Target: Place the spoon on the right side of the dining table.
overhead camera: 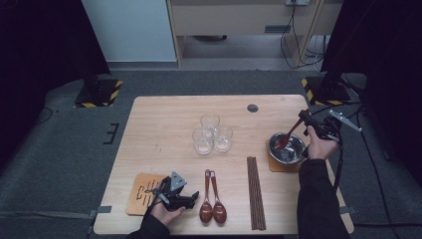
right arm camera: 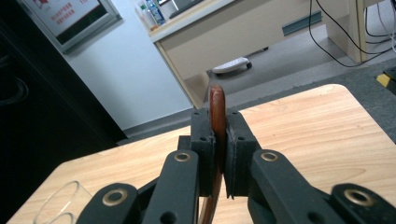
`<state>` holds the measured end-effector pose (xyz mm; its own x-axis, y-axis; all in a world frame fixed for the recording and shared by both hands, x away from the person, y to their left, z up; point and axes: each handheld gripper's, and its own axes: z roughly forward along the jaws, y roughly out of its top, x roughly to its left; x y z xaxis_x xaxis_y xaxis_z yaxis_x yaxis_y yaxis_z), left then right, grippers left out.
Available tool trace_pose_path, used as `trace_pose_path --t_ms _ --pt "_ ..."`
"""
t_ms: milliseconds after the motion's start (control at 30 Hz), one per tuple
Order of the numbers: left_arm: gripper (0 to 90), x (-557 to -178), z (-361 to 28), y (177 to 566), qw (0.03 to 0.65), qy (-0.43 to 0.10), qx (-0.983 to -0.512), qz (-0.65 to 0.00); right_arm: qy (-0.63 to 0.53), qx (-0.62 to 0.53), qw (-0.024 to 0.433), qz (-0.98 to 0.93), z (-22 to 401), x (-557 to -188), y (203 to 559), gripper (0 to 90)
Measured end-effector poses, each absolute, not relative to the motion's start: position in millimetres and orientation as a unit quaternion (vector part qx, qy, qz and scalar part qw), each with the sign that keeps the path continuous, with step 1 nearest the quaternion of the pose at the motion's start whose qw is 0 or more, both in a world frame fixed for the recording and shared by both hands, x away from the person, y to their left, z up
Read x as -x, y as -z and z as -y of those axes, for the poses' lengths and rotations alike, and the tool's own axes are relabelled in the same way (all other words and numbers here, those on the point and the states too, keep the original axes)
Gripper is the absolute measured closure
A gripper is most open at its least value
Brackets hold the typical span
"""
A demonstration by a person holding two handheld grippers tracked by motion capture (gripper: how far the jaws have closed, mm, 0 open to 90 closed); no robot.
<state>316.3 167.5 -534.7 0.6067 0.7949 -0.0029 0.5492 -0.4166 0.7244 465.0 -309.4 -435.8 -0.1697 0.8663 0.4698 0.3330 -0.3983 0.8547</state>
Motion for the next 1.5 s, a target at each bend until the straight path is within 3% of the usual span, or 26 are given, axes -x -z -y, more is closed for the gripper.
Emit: trace_pose_path --t_ms 900,1500 --pt "16.2 -316.2 -167.5 534.7 0.354 -0.174 -0.823 -0.408 -0.526 -0.620 0.212 -0.542 302.4 -468.6 444.2 79.4" --pt "16.2 -316.2 -167.2 534.6 0.353 -0.174 -0.823 -0.409 -0.503 -0.618 0.217 -0.564 309.0 -462.2 442.2 54.3"
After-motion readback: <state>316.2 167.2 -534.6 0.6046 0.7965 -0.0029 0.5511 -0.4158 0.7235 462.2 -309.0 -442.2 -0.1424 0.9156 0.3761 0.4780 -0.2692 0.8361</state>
